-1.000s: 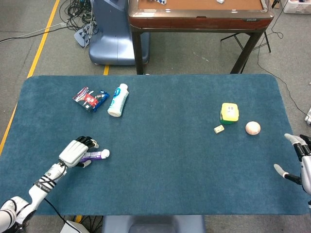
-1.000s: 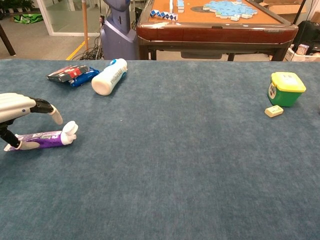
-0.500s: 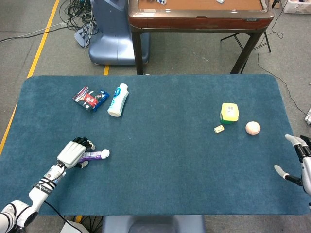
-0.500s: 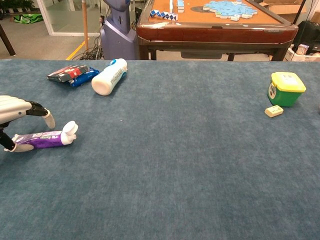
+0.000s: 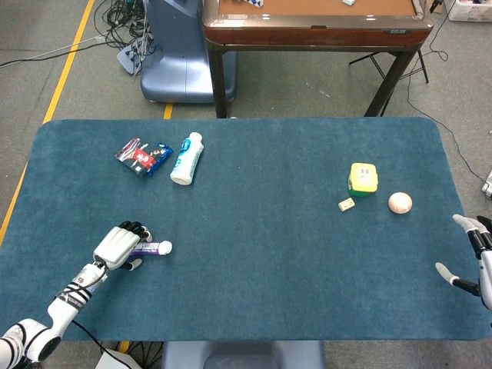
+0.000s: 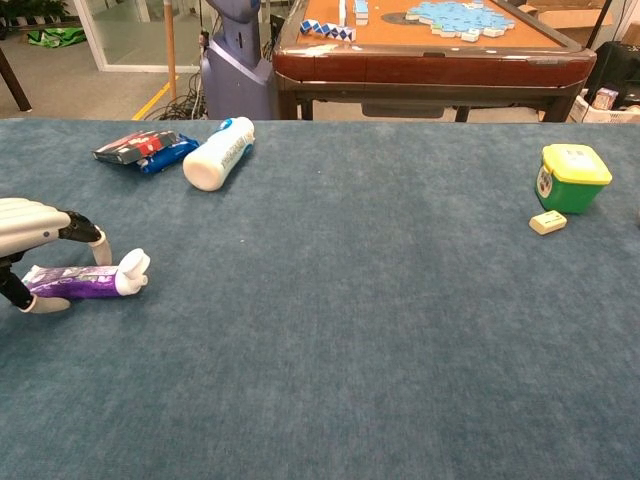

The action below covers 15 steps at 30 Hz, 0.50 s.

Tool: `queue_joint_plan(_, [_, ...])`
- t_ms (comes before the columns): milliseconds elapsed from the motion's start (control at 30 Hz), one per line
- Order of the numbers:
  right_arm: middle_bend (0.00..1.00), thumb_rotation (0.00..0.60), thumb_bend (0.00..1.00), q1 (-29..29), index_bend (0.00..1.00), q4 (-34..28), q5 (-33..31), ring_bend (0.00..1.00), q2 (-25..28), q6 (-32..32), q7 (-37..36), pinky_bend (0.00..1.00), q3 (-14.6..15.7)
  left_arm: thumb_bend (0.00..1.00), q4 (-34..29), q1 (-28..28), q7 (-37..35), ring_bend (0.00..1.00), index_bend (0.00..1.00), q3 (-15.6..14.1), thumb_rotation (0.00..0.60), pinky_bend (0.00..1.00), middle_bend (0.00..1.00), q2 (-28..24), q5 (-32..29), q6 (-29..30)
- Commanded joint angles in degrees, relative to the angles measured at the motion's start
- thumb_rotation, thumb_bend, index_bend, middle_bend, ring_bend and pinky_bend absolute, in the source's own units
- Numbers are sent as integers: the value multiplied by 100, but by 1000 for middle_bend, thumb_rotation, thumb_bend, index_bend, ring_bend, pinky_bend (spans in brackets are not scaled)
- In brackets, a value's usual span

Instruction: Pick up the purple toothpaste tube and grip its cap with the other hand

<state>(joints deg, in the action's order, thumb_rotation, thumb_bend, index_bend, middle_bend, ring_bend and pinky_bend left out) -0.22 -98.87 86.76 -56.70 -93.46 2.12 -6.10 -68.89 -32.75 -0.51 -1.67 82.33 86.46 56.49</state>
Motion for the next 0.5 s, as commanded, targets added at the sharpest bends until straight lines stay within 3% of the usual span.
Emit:
queue_joint_plan(33, [248,600,18,-2,191,7,-1,152,-2,-1,-3,156,-2,222,-33,14,50,171,351,0,600,178,279,-25,-22,4])
queue_joint_plan(500, [248,600,18,-29,190,11,-5,152,8,-5,-21,156,6,239,160,15,-6,216,394,48,600,186,366,85,-113,-37])
